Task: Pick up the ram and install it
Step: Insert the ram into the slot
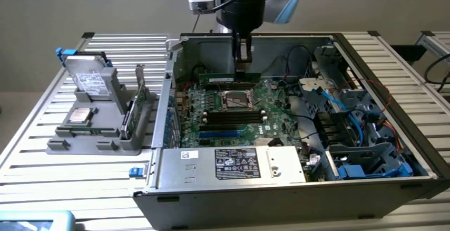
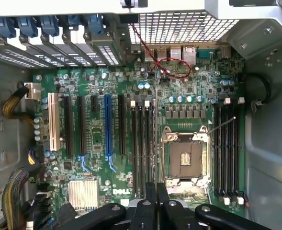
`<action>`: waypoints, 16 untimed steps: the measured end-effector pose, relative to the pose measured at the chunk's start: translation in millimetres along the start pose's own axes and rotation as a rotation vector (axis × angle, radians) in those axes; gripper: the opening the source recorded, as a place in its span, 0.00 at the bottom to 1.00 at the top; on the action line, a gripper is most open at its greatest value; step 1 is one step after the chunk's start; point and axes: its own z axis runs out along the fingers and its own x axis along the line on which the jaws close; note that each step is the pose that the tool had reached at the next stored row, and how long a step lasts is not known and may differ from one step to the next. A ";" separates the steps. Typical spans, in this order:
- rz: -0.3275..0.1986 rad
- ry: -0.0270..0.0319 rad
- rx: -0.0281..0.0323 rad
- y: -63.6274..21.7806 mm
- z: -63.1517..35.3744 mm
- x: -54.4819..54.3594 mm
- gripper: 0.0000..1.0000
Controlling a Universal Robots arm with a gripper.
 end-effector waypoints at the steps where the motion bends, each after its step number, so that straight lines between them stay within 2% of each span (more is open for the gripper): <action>1: 0.000 0.0000 0.0000 0.0 1.8 -0.1 0.12; 7: 0.000 -0.0001 0.0007 -0.8 12.0 -0.3 0.12; 16: 0.000 0.0000 0.0012 -3.7 19.0 0.2 0.12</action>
